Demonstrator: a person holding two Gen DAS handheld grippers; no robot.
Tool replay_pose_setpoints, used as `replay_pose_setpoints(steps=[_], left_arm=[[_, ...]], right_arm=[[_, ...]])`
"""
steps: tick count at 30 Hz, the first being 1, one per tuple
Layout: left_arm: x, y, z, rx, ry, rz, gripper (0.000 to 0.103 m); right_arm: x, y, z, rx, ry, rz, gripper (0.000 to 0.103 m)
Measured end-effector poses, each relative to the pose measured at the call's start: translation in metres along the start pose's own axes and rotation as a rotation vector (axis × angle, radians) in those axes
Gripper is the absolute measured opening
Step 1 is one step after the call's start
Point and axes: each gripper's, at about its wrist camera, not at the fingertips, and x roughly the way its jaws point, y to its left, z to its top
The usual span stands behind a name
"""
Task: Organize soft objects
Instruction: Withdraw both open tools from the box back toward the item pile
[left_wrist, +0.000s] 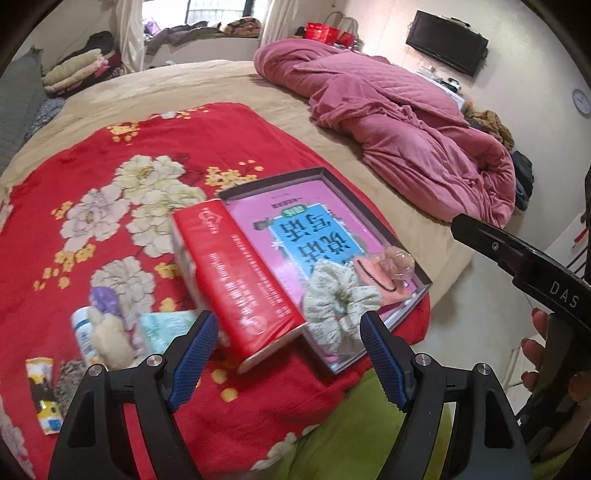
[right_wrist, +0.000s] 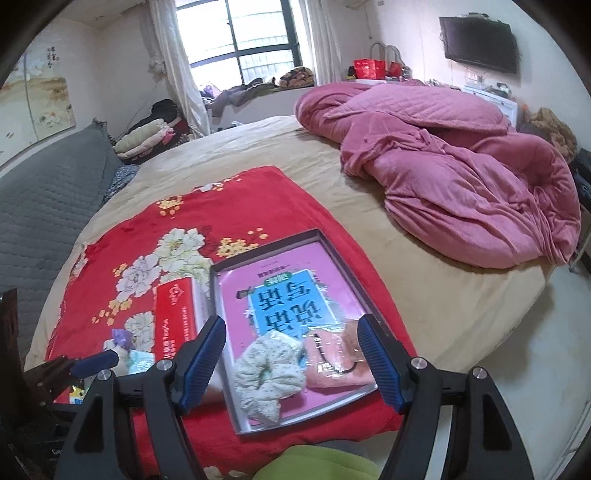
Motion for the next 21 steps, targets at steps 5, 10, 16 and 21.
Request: replay_pose_setpoints(steps=[5, 10, 16, 21], left_arm=[[-0.023, 0.018, -0.005, -0.023, -0.035, 0.017, 0.080], [-0.042, 0.036, -0.012, -0.041, -0.057, 0.038, 0.080], [-0.067, 0.062, -0.018, -0.077, -0.086, 0.054, 0.080], [-0.099, 0.100, -0.022, -0.145, -0.121, 0.101, 0.080]], right_arm=[[-0.008, 0.019, -0.001, -0.021, -0.014, 0.043, 0.073], [-0.016, 0.045, 0.002, -0.056, -0.032, 0.064, 0.074], [-0.018, 0.077, 0.002, -0.098, -0.035, 0.105, 0.074], [-0.021, 0.103, 0.002, -0.135, -0.036, 0.145, 0.074]])
